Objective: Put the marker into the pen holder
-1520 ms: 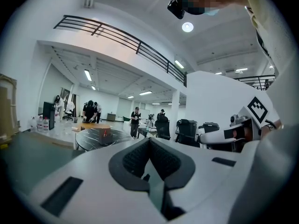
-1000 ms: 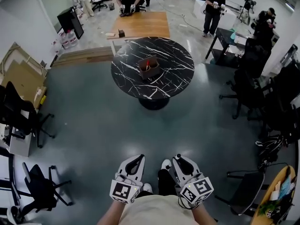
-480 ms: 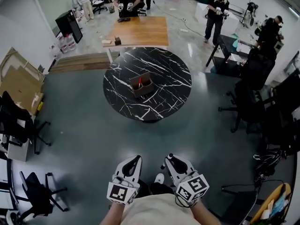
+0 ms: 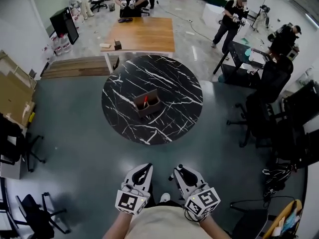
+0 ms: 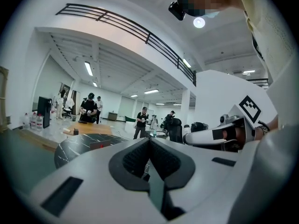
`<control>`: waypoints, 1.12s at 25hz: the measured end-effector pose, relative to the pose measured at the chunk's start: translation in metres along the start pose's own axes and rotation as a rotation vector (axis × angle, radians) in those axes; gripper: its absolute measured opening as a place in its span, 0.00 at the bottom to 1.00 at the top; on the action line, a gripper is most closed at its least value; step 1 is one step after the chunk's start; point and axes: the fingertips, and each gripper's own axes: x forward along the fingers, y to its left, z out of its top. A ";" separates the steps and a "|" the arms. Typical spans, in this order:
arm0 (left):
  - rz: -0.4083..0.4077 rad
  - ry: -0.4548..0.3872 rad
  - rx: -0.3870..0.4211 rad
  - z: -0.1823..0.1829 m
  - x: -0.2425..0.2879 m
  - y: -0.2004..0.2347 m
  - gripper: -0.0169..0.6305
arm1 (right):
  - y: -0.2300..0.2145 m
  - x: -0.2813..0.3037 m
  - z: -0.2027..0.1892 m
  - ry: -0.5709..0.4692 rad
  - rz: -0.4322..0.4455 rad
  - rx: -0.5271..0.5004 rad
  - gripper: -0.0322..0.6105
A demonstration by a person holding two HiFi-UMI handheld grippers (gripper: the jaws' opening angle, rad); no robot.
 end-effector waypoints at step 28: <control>-0.057 -0.074 -0.032 0.066 0.173 0.195 0.04 | -0.120 0.255 0.131 -0.085 -0.120 -0.056 0.17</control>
